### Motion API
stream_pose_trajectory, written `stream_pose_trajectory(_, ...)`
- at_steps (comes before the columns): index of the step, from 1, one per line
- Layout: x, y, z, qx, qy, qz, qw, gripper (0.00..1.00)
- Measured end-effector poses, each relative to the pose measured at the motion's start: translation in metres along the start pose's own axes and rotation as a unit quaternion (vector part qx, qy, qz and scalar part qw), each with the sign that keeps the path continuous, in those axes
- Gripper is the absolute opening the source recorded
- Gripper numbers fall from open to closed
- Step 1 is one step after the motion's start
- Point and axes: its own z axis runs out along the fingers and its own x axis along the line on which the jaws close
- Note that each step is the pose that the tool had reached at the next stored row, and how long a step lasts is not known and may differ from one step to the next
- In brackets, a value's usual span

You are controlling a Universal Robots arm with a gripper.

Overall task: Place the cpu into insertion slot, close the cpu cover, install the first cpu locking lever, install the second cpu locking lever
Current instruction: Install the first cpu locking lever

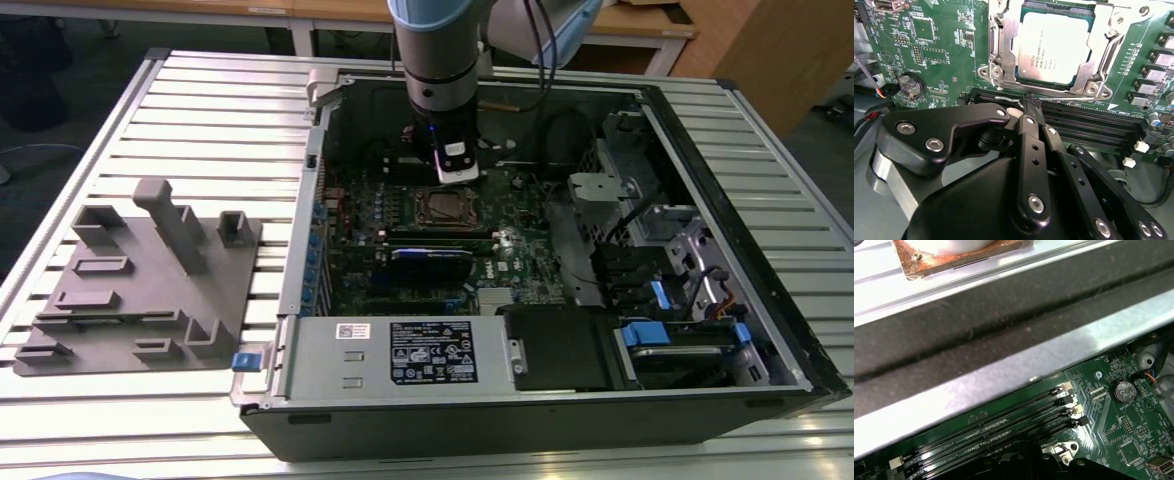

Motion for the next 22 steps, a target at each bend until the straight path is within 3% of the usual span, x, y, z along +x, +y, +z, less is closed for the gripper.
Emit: stream_pose_trajectory(22, 0.0008, 0.0010, 0.0017, 0.0014, -0.0013, 0.000, 1.0000, 0.11)
